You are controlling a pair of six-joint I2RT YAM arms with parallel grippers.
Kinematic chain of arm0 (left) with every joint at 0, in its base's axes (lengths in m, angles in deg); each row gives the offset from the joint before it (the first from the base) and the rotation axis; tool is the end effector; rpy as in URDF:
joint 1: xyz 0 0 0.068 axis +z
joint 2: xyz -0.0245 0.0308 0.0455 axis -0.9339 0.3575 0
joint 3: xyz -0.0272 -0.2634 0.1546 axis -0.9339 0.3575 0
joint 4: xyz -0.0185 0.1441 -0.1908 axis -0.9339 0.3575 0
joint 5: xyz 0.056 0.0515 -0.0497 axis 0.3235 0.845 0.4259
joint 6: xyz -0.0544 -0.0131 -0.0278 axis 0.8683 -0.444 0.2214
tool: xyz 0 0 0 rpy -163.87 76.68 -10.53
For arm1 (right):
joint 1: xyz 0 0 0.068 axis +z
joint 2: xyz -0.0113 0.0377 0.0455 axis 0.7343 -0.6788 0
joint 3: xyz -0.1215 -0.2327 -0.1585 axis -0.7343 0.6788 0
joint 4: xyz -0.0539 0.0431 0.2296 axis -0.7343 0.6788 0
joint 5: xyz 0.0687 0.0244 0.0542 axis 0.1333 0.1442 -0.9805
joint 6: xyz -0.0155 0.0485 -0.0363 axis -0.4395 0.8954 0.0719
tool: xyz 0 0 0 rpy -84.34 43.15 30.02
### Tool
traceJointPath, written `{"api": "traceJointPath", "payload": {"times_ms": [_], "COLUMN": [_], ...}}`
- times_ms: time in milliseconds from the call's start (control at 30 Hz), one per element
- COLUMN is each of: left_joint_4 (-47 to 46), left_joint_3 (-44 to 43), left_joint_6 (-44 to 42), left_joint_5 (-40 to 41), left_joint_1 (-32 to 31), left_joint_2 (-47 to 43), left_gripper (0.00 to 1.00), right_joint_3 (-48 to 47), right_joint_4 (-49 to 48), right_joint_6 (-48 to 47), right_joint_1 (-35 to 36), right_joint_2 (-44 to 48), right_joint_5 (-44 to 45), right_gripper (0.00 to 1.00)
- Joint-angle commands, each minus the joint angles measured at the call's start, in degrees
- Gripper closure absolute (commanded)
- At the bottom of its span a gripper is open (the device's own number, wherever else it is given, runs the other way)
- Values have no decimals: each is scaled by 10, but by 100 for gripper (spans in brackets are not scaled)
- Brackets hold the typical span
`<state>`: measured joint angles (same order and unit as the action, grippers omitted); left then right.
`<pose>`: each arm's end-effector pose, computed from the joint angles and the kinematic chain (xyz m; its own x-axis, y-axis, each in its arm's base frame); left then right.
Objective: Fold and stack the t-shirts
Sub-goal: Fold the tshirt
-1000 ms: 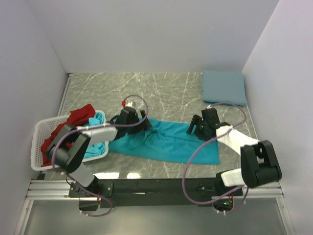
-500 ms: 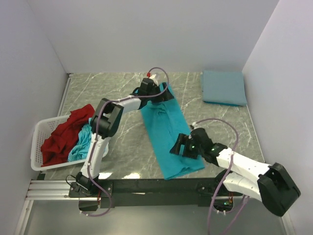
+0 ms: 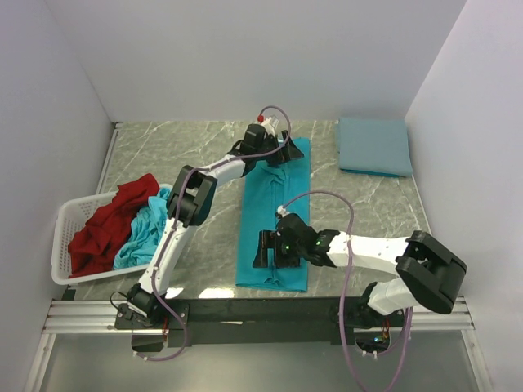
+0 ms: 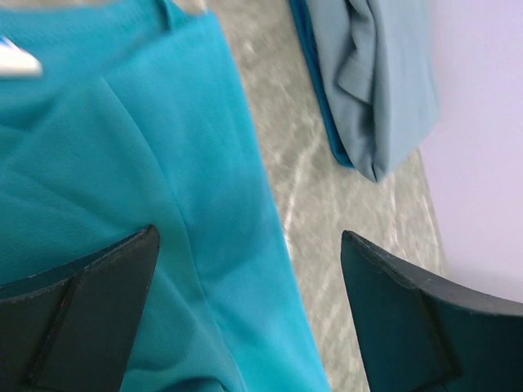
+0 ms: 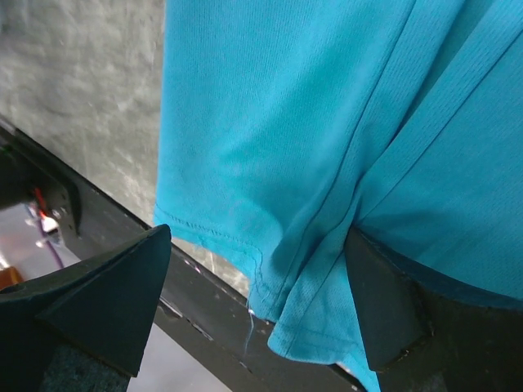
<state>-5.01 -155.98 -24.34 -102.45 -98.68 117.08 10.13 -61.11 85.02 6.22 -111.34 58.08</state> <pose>0.5130 -0.3163 0.1611 -0.7796 -0.2650 -0.5675 0.3708 0.5348 -0.7592 0.1371 0.1997 0.2003 -0.9441 -0.0301 -0.3283 -0.2278 0.7794 0.5837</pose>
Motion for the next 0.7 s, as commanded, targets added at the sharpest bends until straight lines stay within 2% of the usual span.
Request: {"api": "traceJointPath", "payload": {"times_ms": [0,167,267,500,667], "left_joint_4": [44,68,64,59,104], "left_joint_3": [-44,-82,-82,-82,-101], "left_joint_6": [-31,-46,-50,-51,-63], "left_joint_5": [61,81,75,52,59], "left_joint_1": [9,18,18,18,18], "left_joint_2": [22,32,25,-26,-86], "left_gripper": [0,1,1,1,1], "right_joint_3": [-18,-31,-50,-104,-129], "right_joint_4": [60,73,108,201,236], "right_joint_6": [-3,9,21,41,46], "right_joint_1": [30,90,131,139,132], "right_joint_2": [-1,-1,2,66,136], "right_joint_5": [14,2,43,172,237], "right_gripper": [7,7,6,5,2]}}
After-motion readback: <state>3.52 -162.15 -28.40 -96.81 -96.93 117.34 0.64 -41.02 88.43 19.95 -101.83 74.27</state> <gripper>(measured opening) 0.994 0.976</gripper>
